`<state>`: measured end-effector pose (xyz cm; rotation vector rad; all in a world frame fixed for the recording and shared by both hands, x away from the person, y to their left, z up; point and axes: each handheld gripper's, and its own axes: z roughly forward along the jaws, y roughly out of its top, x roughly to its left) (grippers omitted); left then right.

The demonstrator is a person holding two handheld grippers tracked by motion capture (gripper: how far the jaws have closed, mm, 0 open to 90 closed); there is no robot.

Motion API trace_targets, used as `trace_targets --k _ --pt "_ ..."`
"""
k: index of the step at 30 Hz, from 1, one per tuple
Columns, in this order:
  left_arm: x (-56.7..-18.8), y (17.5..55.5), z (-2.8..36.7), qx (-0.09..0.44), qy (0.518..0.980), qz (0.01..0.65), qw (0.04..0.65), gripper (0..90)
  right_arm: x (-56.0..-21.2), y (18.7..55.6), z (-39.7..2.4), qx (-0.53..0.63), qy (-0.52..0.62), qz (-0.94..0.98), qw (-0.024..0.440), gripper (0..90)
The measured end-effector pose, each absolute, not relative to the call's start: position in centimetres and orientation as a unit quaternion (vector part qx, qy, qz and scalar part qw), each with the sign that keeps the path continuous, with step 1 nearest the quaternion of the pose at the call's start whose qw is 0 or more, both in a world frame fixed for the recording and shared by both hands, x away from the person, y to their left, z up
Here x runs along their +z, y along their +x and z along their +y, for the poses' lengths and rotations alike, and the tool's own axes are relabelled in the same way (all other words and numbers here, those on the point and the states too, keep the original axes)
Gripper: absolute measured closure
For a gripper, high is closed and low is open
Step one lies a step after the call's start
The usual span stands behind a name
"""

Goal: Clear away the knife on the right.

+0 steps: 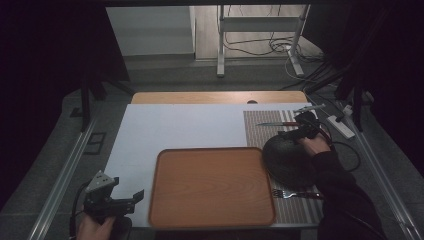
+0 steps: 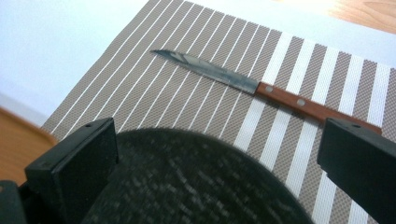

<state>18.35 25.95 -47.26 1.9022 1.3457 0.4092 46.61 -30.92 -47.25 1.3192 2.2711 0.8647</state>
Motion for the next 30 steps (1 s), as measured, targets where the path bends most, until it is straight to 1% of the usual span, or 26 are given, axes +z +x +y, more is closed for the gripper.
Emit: trace_targets --k 9,13,18,29,30 --pt "-47.3 18.4 26.0 0.158 0.744 0.528 0.379 1.6 -47.6 48.7 -31.4 0.316 0.488 0.792 0.189 0.0" --pt "-47.3 18.4 26.0 0.157 0.742 0.529 0.380 1.6 -47.9 49.6 -31.5 0.305 0.504 0.786 0.186 0.0" --pt "-47.3 18.4 26.1 0.156 0.742 0.530 0.380 1.6 -48.2 50.7 -31.5 0.282 0.502 0.792 0.203 0.0" --pt "-47.3 18.4 26.1 0.155 0.741 0.531 0.381 1.6 -49.0 52.9 -32.3 0.262 0.523 0.785 0.202 0.0" --pt "-47.3 18.4 26.1 0.155 0.741 0.531 0.381 1.6 -49.0 53.0 -32.4 0.262 0.521 0.787 0.203 4.5"
